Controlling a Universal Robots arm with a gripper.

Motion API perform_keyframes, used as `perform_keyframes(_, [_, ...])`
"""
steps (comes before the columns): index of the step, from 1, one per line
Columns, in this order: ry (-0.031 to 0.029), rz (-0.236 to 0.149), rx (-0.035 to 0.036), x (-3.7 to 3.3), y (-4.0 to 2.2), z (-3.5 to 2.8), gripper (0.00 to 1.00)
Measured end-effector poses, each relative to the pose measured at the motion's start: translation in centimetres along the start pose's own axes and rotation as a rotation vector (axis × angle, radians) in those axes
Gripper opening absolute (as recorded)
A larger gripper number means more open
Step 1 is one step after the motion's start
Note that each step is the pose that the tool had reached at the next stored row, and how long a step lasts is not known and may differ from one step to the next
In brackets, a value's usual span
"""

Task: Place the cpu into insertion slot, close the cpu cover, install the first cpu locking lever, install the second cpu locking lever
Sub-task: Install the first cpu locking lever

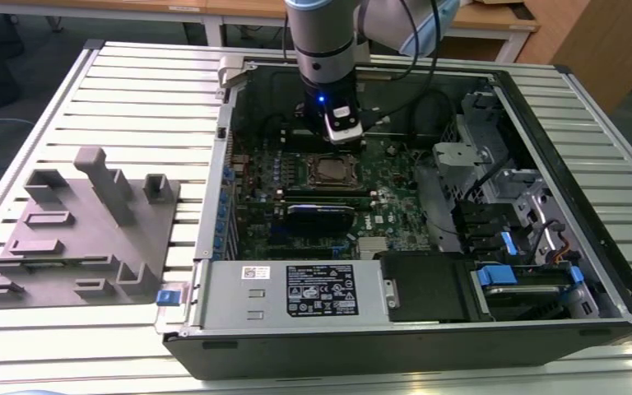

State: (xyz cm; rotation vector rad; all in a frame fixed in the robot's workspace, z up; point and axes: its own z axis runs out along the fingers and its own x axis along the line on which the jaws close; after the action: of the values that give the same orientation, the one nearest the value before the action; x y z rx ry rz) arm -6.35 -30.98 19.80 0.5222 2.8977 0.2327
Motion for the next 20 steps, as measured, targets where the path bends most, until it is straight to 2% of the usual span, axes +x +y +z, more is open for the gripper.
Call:
perform_keyframes(7, [-0.0013,0.004,0.0012,0.05,0.11,0.02,0.11])
perform_keyframes(11, [-0.0129,0.003,-0.0033,0.13,0.07,0.12,0.11])
perform_keyframes(12, [-0.0142,0.003,-0.0038,0.14,0.06,0.15,0.11])
perform_keyframes(20, [-0.0151,0.003,-0.0042,0.08,-0.13,0.15,0.11])
